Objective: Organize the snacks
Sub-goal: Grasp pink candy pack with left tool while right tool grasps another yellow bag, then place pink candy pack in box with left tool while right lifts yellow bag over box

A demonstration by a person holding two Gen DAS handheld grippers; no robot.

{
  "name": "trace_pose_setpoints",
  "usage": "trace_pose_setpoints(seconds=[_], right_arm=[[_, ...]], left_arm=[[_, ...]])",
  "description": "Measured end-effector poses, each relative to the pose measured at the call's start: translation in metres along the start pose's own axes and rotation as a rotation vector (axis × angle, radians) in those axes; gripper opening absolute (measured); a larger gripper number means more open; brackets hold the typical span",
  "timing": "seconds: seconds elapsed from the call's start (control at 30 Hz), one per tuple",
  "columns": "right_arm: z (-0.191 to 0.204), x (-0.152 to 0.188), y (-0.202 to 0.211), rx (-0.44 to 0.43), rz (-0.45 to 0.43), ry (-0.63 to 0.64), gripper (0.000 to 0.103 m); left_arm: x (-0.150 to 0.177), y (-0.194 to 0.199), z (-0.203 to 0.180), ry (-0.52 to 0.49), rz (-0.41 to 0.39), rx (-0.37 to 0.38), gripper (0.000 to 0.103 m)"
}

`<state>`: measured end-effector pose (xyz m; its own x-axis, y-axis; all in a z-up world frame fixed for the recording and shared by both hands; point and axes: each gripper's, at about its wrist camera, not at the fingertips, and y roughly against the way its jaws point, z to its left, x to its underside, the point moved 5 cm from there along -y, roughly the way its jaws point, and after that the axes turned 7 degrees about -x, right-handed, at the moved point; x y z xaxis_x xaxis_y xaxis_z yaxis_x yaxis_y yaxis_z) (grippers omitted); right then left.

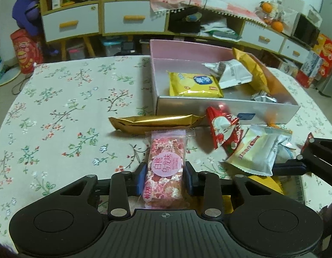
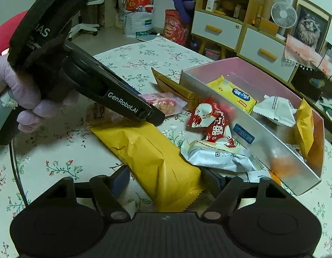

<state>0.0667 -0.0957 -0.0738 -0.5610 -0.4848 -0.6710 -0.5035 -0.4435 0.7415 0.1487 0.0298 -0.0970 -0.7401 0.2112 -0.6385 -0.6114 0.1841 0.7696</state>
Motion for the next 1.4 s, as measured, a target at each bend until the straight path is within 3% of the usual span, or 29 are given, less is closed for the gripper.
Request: trace_pose_setpoints(seconds=[0.53,0.6,0.87,0.93,1.17,1.4], right_arm=[[0.009,-0.019,-0.021,-0.019,0.082,0.084,0.059],[0.009,-0.021,-0.023,-0.018,0.086,0.076,0.055],[0.01,-0.022,-0.02,-0.001,0.061,0.091,0.013],[0.01,-0.021,-0.018,-0.009,0.062,0.096,0.009],[0.016,-0.022,-0.003,-0.069,0.037,0.061,0.003],[0.018,-0.027,0.014,-0.075,-0.007,0.039,0.002]], left_arm=[[0.004,0.009,0.01,0.037,0.055,-0.055,0.03],[0.003,0.009,0.012,0.043,0.054,-0.061,0.03],[-0.002,0.02,0.023,0.085,0.019,-0.048,0.029],[-0.004,0.024,0.025,0.094,0.013,-0.043,0.029],[-0.008,0.036,0.031,0.117,-0.003,-0.034,0.029],[-0.017,0.053,0.038,0.154,-0.04,-0.027,0.029]])
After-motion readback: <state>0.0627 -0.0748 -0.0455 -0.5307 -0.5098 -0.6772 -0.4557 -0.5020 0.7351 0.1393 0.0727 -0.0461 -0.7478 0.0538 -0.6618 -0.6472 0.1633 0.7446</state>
